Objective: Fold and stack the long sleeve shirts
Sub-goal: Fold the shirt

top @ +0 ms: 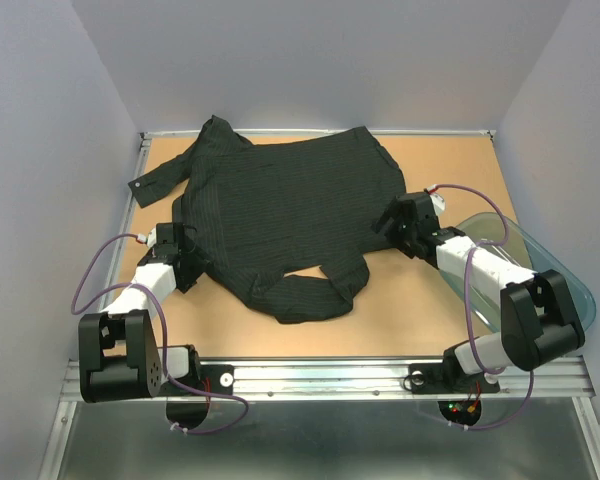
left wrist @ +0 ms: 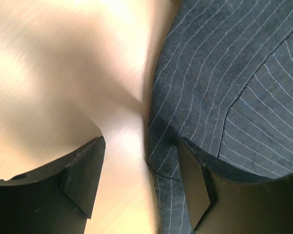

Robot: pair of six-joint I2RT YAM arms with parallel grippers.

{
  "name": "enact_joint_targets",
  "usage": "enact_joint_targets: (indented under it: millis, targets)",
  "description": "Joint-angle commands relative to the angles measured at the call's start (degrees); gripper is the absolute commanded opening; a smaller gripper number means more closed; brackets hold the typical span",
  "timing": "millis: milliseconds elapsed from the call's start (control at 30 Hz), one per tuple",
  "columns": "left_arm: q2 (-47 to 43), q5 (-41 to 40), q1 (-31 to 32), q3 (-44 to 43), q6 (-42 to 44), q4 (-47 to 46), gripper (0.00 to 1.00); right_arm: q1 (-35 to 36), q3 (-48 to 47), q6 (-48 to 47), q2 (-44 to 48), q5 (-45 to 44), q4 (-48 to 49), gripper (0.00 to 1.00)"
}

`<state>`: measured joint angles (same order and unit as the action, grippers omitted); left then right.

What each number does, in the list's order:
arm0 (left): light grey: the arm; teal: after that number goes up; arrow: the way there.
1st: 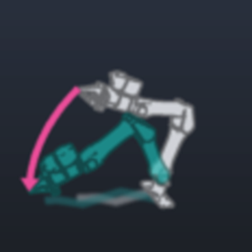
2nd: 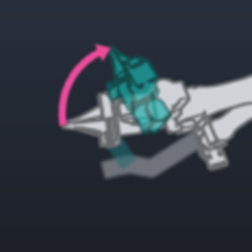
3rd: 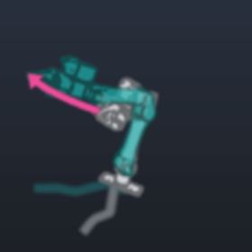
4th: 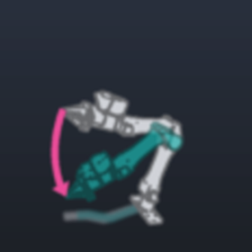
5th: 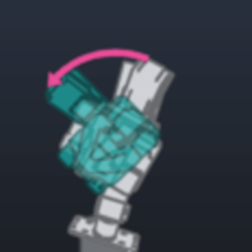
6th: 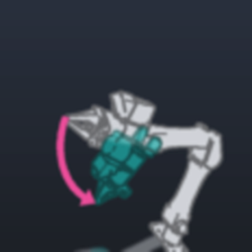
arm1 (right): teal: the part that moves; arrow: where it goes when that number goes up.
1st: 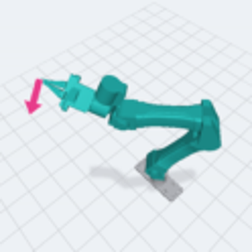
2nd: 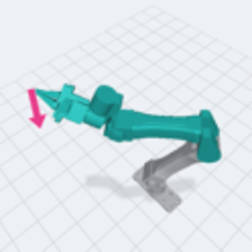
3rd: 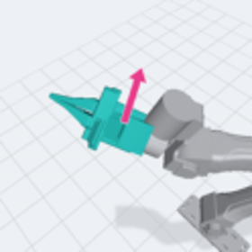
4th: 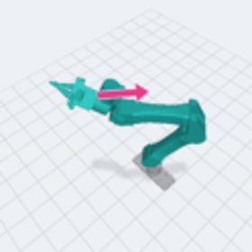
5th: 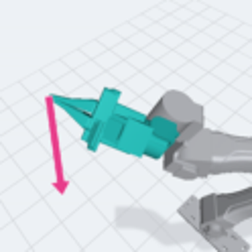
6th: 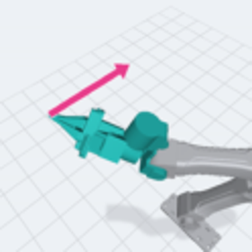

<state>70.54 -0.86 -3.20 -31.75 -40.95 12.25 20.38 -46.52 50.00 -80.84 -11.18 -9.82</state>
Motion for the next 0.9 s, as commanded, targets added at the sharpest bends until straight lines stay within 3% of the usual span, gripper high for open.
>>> enact_joint_targets:
  millis: [0, 533, 600, 733, 867]
  targets:
    - [2.31, 0.51, 0.92, 0.81, 1.13, -0.73, 0.72, -1.04, 3.01, 5.37, 1.12, -4.98, 0.77, 0.85]
    - [4.60, 2.27, 3.02, 0.98, 2.01, -1.00, 0.60, -2.10, 2.40, 13.19, -6.26, -5.95, 0.77, 0.78]
    - [4.43, 2.09, 3.03, 1.25, 1.84, -0.91, 0.55, -2.19, 2.93, 13.28, -6.26, -7.62, 0.77, 0.74]
    - [4.78, 1.83, 3.03, 0.90, 1.84, -0.83, 0.35, -2.36, 2.84, 12.67, -7.67, -9.12, 0.86, 0.65]
    - [4.08, 1.30, 4.61, 0.63, 1.75, -0.21, 0.22, -2.54, 2.40, 12.41, -9.42, -9.30, 0.77, 0.55]
